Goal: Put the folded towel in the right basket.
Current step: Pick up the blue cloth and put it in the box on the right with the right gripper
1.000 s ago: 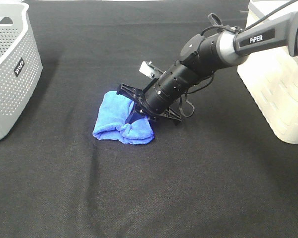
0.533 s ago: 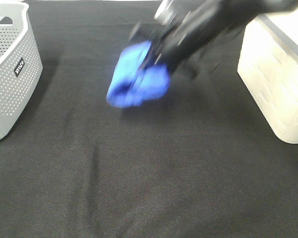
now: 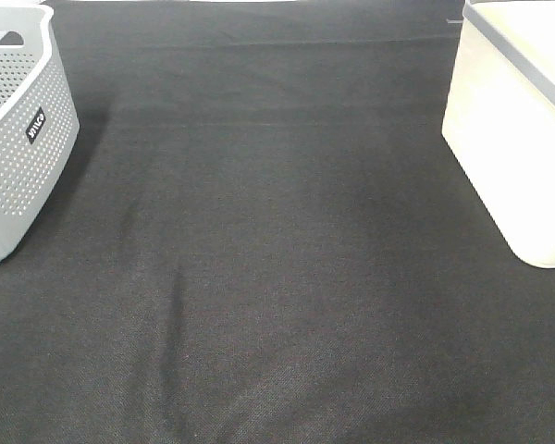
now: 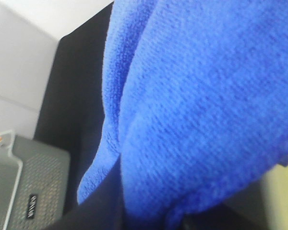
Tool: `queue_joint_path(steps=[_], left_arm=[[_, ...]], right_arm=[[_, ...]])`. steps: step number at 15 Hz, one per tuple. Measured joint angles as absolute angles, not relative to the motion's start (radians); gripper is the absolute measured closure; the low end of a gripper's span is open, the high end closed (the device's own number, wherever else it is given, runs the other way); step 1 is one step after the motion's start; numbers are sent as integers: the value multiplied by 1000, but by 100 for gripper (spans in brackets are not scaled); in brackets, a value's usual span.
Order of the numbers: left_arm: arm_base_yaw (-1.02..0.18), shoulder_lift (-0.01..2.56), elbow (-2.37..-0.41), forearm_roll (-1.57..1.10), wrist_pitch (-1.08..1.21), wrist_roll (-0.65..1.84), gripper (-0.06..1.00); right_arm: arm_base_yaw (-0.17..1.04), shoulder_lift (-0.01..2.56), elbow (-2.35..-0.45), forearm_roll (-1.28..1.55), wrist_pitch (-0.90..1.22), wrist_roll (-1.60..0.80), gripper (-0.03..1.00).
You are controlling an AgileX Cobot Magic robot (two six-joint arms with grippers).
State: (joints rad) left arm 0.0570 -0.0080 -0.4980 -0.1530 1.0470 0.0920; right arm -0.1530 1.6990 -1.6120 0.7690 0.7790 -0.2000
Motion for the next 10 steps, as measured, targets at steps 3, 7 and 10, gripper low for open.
queue_joint_path(steps=[3,7,10], left_arm=[[57,-8,-498,-153,1047,92,-3],[57,-8,-498,-153,1047,92,-3],[57,-8,-498,-153,1047,92,-3]], right_arm=[[-254,1719,-1612,739,822,-208,77],[-351,1823,-1612,586,850,-199,77],[-351,1883,-1612,473,852,-190,22]])
